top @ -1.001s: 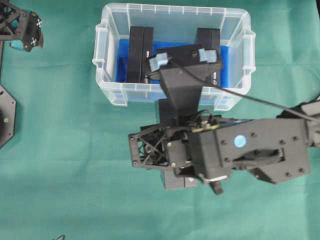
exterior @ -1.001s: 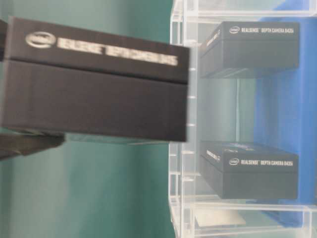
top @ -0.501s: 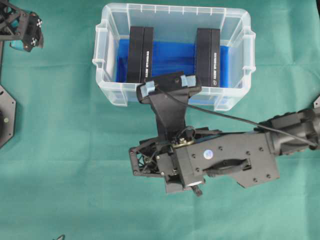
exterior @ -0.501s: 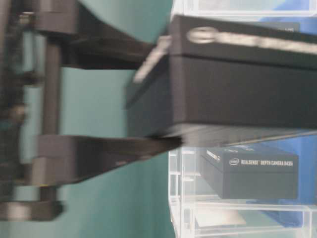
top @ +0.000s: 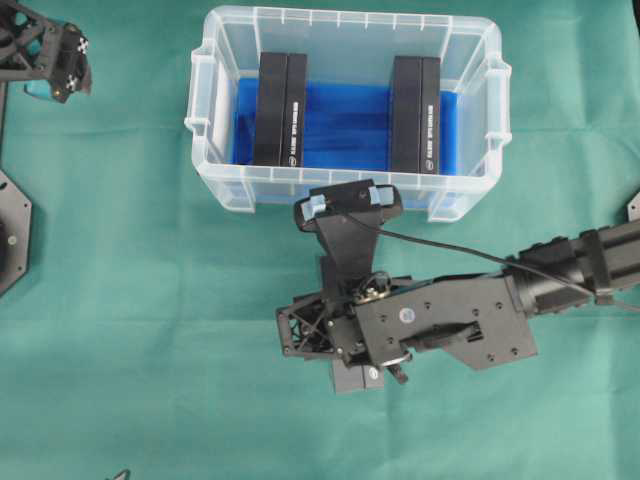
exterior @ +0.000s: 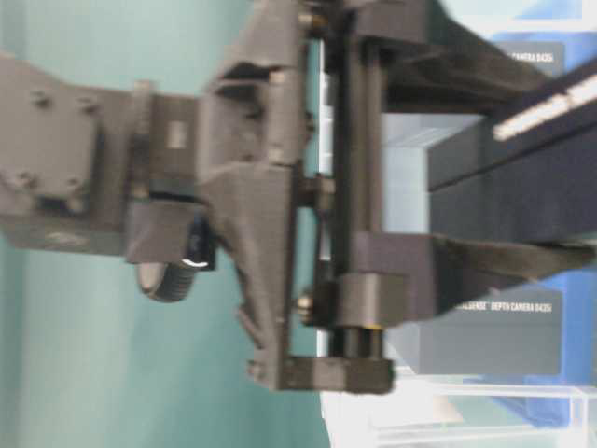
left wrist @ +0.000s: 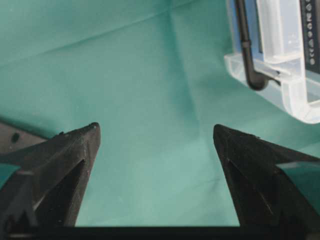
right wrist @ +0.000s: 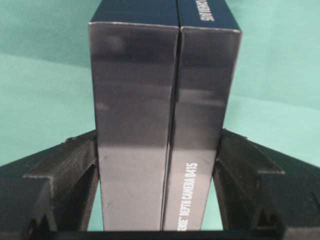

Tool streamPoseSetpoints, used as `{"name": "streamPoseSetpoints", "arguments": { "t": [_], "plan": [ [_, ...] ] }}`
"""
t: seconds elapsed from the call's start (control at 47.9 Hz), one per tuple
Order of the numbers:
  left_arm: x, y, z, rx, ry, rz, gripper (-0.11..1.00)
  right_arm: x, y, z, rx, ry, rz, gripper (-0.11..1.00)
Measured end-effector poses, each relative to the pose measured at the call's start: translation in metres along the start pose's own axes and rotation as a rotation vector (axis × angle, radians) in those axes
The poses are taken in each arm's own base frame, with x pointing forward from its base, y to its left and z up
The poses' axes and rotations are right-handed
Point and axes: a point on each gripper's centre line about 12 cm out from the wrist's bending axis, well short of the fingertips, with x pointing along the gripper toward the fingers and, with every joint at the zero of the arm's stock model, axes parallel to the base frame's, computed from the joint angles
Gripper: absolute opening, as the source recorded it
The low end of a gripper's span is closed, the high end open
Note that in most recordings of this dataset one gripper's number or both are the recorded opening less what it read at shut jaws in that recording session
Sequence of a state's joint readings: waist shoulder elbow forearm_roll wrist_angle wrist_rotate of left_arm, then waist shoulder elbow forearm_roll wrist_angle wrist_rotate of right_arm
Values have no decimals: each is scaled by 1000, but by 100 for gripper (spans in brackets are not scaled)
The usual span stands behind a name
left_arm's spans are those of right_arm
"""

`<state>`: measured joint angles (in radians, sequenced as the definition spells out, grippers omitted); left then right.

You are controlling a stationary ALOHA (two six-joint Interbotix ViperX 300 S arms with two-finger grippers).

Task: Take out the box from the case.
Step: 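Carry the box toward the near side and lower it onto the cloth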

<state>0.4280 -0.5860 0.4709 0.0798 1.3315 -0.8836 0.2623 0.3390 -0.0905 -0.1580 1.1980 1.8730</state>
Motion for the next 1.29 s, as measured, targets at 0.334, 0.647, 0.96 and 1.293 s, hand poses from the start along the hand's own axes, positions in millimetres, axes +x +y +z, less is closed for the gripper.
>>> {"name": "streamPoseSetpoints", "arguments": {
  "t": [0.334,0.647,0.96,1.293],
  "plan": [
    [6,-4,3,4,-4,-3,93,6,-1,-1,4,13,10,67],
    [6,-4,3,2,-6,-5,93,6,-1,-1,4,16,13,67],
    [6,-3,2,3,-6,-5,93,6,-1,-4,0,17,16,67],
    [6,-3,2,2,-4,-5,93,6,-2,-3,-7,5,6,96]
  ]
}}
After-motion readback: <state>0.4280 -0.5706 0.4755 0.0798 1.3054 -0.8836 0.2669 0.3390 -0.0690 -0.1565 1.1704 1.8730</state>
